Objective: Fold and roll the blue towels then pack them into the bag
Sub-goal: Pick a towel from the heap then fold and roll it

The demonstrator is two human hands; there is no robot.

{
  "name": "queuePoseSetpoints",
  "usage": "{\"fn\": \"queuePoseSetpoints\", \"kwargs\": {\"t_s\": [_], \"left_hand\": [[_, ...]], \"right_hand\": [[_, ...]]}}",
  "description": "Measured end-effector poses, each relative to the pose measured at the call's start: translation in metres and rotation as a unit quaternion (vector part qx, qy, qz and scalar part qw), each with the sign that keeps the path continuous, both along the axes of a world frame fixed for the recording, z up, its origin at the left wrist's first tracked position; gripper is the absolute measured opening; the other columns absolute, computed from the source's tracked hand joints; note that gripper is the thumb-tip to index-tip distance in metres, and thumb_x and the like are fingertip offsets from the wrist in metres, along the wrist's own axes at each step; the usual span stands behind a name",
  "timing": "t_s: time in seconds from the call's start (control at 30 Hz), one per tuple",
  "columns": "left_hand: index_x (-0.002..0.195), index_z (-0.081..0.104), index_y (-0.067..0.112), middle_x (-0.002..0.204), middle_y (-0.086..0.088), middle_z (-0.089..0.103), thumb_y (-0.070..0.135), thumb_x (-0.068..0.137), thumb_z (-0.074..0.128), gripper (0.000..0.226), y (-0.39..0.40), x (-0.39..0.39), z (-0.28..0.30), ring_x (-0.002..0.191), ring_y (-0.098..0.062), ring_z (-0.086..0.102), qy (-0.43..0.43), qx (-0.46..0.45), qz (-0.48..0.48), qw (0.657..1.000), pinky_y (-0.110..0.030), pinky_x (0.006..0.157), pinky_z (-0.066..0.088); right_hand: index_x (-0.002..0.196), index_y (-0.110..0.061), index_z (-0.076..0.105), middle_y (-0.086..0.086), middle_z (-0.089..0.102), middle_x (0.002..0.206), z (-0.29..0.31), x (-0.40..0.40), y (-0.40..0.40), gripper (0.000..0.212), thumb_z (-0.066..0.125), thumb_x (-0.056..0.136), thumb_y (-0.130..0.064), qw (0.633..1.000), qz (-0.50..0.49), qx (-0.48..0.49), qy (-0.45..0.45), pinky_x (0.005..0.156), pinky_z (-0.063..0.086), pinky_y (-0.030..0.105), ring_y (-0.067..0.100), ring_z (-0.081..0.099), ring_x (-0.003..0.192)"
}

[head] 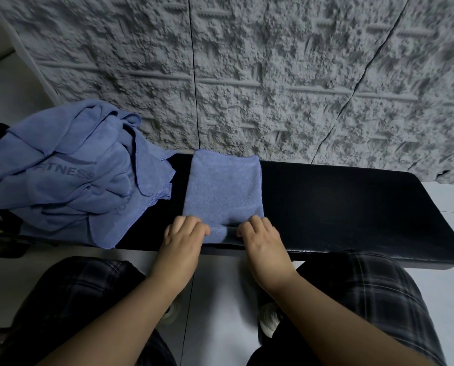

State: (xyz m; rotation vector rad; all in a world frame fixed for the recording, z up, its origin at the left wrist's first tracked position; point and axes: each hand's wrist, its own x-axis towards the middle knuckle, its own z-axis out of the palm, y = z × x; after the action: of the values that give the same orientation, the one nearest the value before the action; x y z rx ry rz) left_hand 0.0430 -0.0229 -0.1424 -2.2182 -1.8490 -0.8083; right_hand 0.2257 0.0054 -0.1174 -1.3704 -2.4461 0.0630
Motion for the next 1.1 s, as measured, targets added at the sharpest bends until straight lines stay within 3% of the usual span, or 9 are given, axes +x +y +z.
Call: {"fn": "queuePoseSetpoints", "kwargs": {"t_s": [0.07, 0.2, 0.3, 0.5, 0.63, 0.77, 0.87, 0.93, 1.1], "left_hand": [[0.093, 0.046, 0.025, 0.093, 0.008, 0.046, 0.010, 0.066, 0.033, 0.033, -0.005, 0.002, -0.001, 0.088, -0.016, 0.044, 0.006, -0.012, -0.004, 1.000, -0.025, 0.073, 0.031], [0.097, 0.055, 0.021, 0.097, 0.004, 0.057, 0.025, 0.075, 0.053, 0.022, -0.008, 0.004, 0.000, 0.097, -0.017, 0.046, 0.013, -0.015, 0.009, 1.000, -0.029, 0.079, 0.031], [0.099, 0.058, 0.019, 0.099, 0.003, 0.059, 0.022, 0.065, 0.078, 0.039, -0.006, 0.004, 0.001, 0.099, -0.018, 0.046, 0.012, -0.039, 0.007, 0.999, -0.030, 0.081, 0.031], [0.102, 0.052, 0.026, 0.098, 0.008, 0.059, 0.013, 0.061, 0.084, 0.053, 0.003, -0.007, 0.003, 0.097, -0.013, 0.046, -0.005, -0.077, -0.018, 0.997, -0.026, 0.082, 0.030], [0.104, 0.054, 0.027, 0.096, 0.010, 0.059, -0.001, 0.064, 0.078, 0.055, 0.009, -0.013, 0.003, 0.094, -0.011, 0.046, -0.007, -0.101, -0.032, 0.994, -0.026, 0.080, 0.042], [0.107, 0.052, 0.030, 0.092, 0.008, 0.061, 0.002, 0.075, 0.071, 0.047, 0.011, -0.017, 0.000, 0.087, -0.011, 0.042, -0.032, -0.107, -0.039, 0.993, -0.031, 0.071, 0.044], [0.114, 0.056, 0.031, 0.096, 0.006, 0.061, 0.023, 0.091, 0.040, 0.029, 0.004, -0.021, -0.001, 0.089, -0.016, 0.049, -0.048, -0.145, -0.047, 0.987, -0.031, 0.077, 0.032], [0.116, 0.061, 0.026, 0.101, 0.004, 0.061, 0.036, 0.090, 0.019, 0.050, 0.001, -0.020, 0.001, 0.093, -0.021, 0.053, -0.073, -0.185, -0.040, 0.979, -0.031, 0.079, 0.026], [0.102, 0.068, 0.025, 0.090, 0.004, 0.060, 0.030, 0.091, 0.028, 0.041, 0.006, -0.014, 0.004, 0.082, -0.022, 0.057, -0.026, -0.148, 0.014, 0.989, -0.033, 0.074, 0.030]], "right_hand": [[0.083, -0.010, 0.060, 0.007, 0.054, 0.082, -0.003, -0.001, 0.000, 0.022, 0.056, 0.067, 0.004, 1.000, -0.003, -0.011, 0.006, 0.058, 0.050, 0.032, 0.024, 0.053, 0.070], [0.088, -0.009, 0.059, 0.007, 0.052, 0.084, -0.007, 0.000, 0.001, 0.026, 0.037, 0.074, -0.012, 1.000, -0.009, -0.010, 0.023, 0.062, 0.045, 0.031, 0.023, 0.047, 0.072], [0.093, -0.010, 0.057, 0.005, 0.053, 0.088, -0.010, 0.002, 0.001, 0.026, 0.041, 0.074, -0.015, 1.000, -0.015, 0.001, 0.013, 0.063, 0.043, 0.029, 0.021, 0.046, 0.074], [0.109, -0.010, 0.054, 0.005, 0.057, 0.098, -0.009, 0.010, 0.009, 0.039, 0.038, 0.073, -0.012, 1.000, -0.005, -0.024, -0.014, 0.068, 0.050, 0.028, 0.021, 0.053, 0.080], [0.110, -0.009, 0.059, 0.006, 0.058, 0.099, -0.006, 0.014, 0.015, 0.039, 0.062, 0.072, 0.001, 0.997, 0.013, -0.080, 0.006, 0.071, 0.052, 0.035, 0.024, 0.054, 0.082], [0.123, -0.019, 0.052, -0.001, 0.054, 0.116, 0.002, 0.022, 0.018, 0.033, 0.047, 0.091, -0.011, 0.989, 0.013, -0.149, 0.004, 0.086, 0.039, 0.032, 0.020, 0.047, 0.100], [0.125, -0.026, 0.051, -0.007, 0.054, 0.118, 0.014, 0.027, 0.018, 0.029, 0.040, 0.098, -0.021, 0.965, -0.008, -0.259, 0.040, 0.090, 0.034, 0.031, 0.015, 0.046, 0.106], [0.115, -0.025, 0.049, -0.002, 0.058, 0.109, 0.021, 0.027, 0.016, 0.020, 0.036, 0.100, -0.026, 0.952, -0.020, -0.299, 0.060, 0.089, 0.039, 0.034, 0.017, 0.051, 0.099], [0.101, -0.020, 0.046, 0.000, 0.056, 0.093, 0.025, 0.019, 0.010, 0.013, 0.036, 0.100, -0.028, 0.960, -0.064, -0.261, 0.076, 0.078, 0.041, 0.034, 0.019, 0.052, 0.084]]}}
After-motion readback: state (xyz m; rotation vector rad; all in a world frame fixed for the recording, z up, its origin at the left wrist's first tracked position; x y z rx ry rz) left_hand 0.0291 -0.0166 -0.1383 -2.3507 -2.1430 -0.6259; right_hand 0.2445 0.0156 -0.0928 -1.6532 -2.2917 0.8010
